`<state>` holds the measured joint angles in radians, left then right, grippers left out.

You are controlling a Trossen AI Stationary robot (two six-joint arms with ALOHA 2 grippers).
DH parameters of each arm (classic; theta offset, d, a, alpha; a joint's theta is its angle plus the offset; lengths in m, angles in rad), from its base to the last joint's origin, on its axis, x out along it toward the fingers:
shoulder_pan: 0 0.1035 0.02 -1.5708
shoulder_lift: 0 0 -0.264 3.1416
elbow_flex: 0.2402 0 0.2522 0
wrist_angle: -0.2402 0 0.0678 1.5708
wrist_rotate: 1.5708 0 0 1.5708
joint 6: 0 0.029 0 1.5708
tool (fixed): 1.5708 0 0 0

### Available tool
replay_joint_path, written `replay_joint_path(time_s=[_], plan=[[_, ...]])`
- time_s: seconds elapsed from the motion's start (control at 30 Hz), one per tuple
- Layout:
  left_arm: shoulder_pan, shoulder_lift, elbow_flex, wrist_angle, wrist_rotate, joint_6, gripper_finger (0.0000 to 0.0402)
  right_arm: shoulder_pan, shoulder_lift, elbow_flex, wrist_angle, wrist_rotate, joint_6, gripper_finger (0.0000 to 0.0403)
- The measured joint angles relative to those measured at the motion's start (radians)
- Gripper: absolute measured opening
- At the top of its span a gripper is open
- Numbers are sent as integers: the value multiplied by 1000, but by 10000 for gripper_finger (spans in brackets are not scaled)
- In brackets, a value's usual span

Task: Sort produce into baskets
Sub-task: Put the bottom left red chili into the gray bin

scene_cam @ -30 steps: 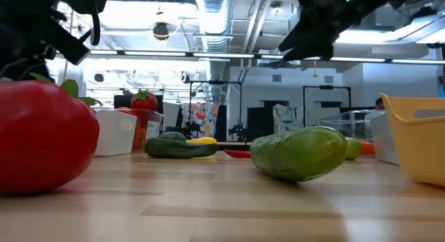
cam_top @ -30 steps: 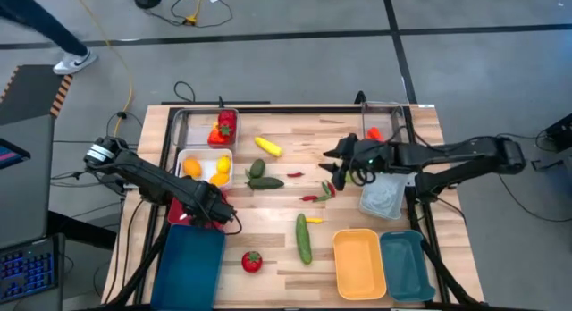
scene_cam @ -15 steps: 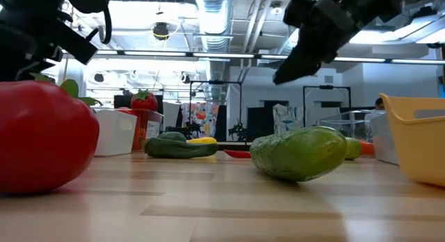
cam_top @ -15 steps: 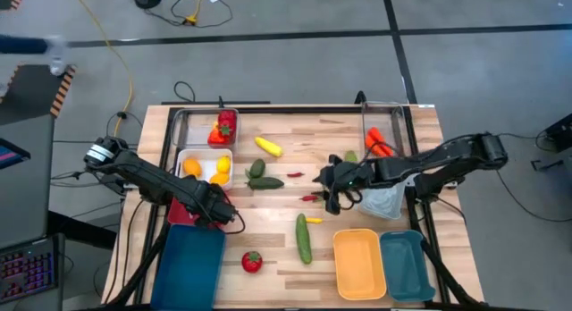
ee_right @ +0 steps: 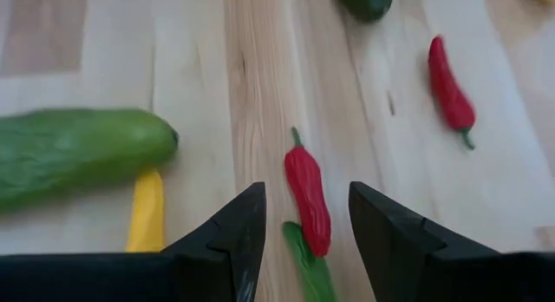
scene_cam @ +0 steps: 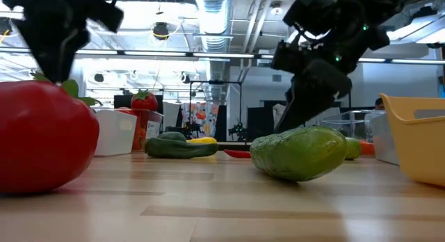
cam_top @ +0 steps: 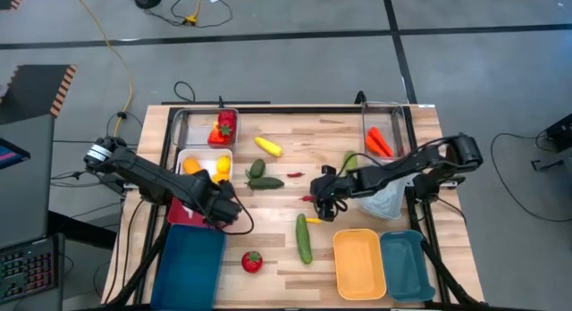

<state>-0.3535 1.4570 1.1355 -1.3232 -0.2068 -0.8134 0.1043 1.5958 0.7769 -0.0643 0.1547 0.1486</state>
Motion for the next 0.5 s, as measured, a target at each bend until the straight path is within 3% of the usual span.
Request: replay_joint_path(time_s=[0.1, 0.5], plan=[[4, 0, 28, 54, -45, 42, 297, 0, 34, 0, 0, 0, 0, 192], [47, 0, 34, 246, -37, 176, 297, -9, 124, 2, 11, 0, 2, 183]])
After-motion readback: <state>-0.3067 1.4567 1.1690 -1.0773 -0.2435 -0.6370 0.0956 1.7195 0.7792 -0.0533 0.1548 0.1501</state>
